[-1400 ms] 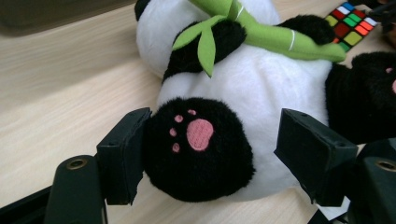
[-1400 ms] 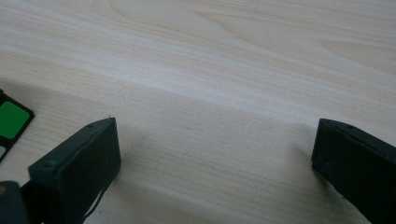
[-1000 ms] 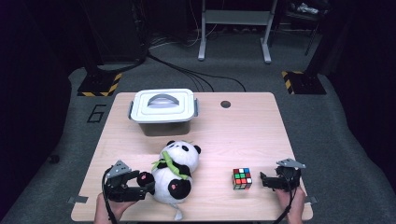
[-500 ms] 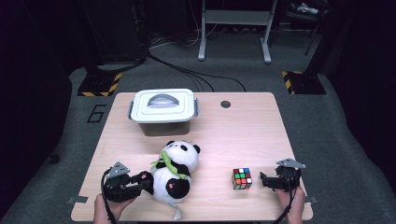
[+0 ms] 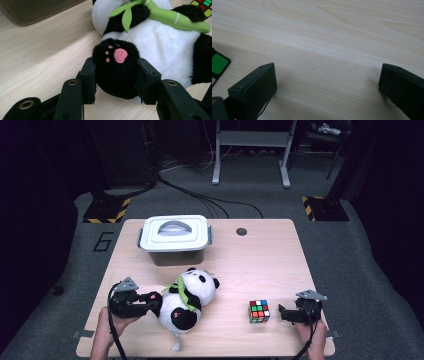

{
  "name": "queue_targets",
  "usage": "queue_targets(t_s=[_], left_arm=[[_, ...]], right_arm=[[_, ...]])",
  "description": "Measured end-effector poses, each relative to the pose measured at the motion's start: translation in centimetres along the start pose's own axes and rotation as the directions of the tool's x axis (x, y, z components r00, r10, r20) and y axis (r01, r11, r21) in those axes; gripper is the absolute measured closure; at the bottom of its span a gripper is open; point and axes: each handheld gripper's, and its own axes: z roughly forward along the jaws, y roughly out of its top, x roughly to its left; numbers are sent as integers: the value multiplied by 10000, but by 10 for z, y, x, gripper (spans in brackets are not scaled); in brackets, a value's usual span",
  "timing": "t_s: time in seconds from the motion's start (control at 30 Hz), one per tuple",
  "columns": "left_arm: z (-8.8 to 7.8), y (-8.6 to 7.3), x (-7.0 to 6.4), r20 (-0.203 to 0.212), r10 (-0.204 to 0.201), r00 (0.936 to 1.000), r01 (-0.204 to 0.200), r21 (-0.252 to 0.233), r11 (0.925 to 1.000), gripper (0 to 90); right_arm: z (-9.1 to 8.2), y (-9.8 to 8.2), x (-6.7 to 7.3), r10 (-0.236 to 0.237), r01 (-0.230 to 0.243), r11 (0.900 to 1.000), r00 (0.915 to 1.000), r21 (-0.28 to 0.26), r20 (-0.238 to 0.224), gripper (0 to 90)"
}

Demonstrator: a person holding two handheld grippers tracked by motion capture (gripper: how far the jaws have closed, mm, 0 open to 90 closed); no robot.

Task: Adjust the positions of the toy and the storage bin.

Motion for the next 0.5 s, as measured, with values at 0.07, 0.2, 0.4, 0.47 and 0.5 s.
queue_targets(t_s=[0.07, 0.2, 0.4, 0.47, 0.5], left_arm=[[5, 5, 6, 172, 82, 9998, -83, 85, 9999, 563], [11, 12, 11, 331, 395, 9987, -398, 87, 9992, 563], [25, 28, 12, 627, 856, 9944, -874, 274, 9958, 558], [32, 35, 11, 693, 1053, 9920, -1077, 323, 9937, 557], [35, 38, 10, 767, 1038, 9916, -1064, 304, 9939, 556]], right_arm=[[0, 0, 0, 2, -2, 10000, 10000, 0, 1, 7], [0, 0, 0, 2, -2, 10000, 10000, 0, 0, 7], [0, 0, 0, -2, 2, 10000, 10000, -3, 0, 7], [0, 0, 0, -1, 1, 10000, 10000, -3, 0, 7], [0, 0, 0, 1, -1, 10000, 10000, -3, 0, 7]])
